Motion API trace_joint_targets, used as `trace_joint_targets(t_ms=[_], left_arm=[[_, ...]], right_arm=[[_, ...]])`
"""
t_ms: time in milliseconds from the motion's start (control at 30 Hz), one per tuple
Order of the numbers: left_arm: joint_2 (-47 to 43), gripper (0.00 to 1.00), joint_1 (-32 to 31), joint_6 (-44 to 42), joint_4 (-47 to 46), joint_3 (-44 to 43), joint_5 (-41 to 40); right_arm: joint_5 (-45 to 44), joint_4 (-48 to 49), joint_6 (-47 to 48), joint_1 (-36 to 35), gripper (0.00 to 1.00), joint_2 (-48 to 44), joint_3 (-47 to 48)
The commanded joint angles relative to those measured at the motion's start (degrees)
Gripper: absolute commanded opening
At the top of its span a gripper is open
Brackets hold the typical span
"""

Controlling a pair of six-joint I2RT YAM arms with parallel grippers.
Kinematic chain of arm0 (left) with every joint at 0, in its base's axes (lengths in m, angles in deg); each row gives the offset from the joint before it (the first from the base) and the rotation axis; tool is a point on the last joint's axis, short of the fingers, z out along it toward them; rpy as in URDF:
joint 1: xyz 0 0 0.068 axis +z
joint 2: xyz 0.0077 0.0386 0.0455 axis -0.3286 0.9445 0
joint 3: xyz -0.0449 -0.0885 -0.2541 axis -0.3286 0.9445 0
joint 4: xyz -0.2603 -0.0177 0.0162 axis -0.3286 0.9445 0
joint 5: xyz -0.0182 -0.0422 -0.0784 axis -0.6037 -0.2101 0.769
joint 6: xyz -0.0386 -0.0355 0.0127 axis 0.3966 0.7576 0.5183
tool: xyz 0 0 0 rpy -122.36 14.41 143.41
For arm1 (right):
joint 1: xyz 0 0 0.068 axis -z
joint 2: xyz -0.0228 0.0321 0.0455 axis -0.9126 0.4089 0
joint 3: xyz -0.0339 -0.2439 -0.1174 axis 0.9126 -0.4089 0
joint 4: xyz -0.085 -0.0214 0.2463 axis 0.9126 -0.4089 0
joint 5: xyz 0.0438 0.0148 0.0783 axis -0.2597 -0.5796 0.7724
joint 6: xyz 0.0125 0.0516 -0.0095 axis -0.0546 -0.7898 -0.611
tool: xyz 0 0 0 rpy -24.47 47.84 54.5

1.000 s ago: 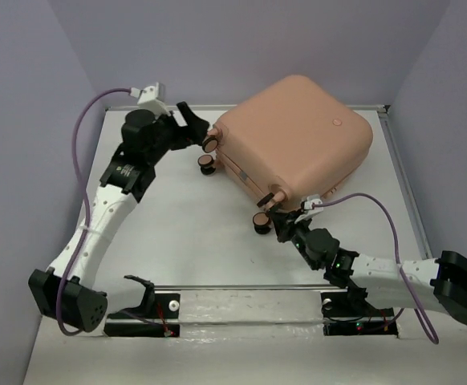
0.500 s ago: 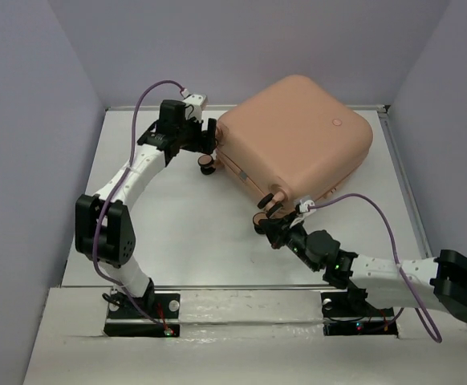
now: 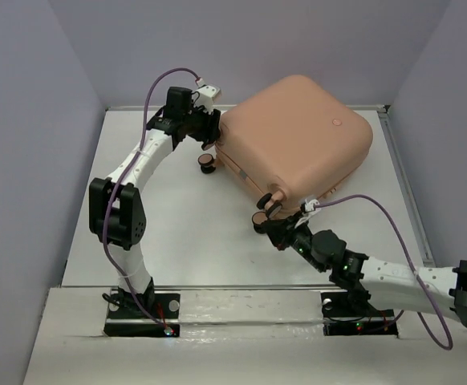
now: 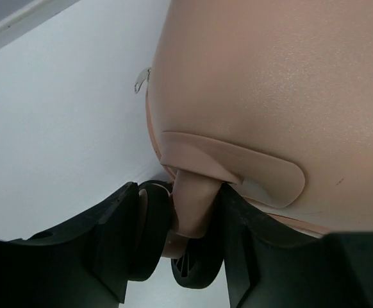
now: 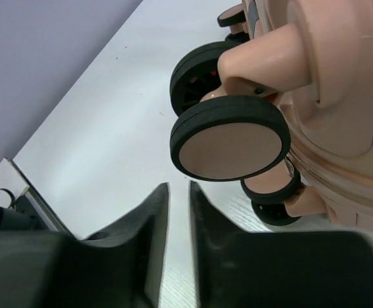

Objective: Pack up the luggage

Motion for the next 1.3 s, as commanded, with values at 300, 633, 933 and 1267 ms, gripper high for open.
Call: trace_joint_targets(t_ms=[300, 633, 933, 1267], left_arm=[[1.4, 0.06, -0.6, 2.8, -6.9, 4.7, -0.7], [-2.5, 0.06, -2.7, 17.0, -7.7, 18.8, -14.7], [-16.9, 0.06, -7.3, 26.4, -11.3, 33.3, -16.7], [-38.8, 0.06, -12.4, 37.6, -23.8, 56.8, -4.6]], right_arm=[[-21.2, -48.3, -8.1, 2.3, 0.70, -13.5, 19.2], [3.5, -48.8, 1.2, 37.4, 0.90, -7.3, 29.9], [45.5, -35.7, -1.1, 47.8, 0.95, 18.9, 37.6], [57.6, -33.5, -0.1, 44.4, 0.93, 36.8, 53.5]])
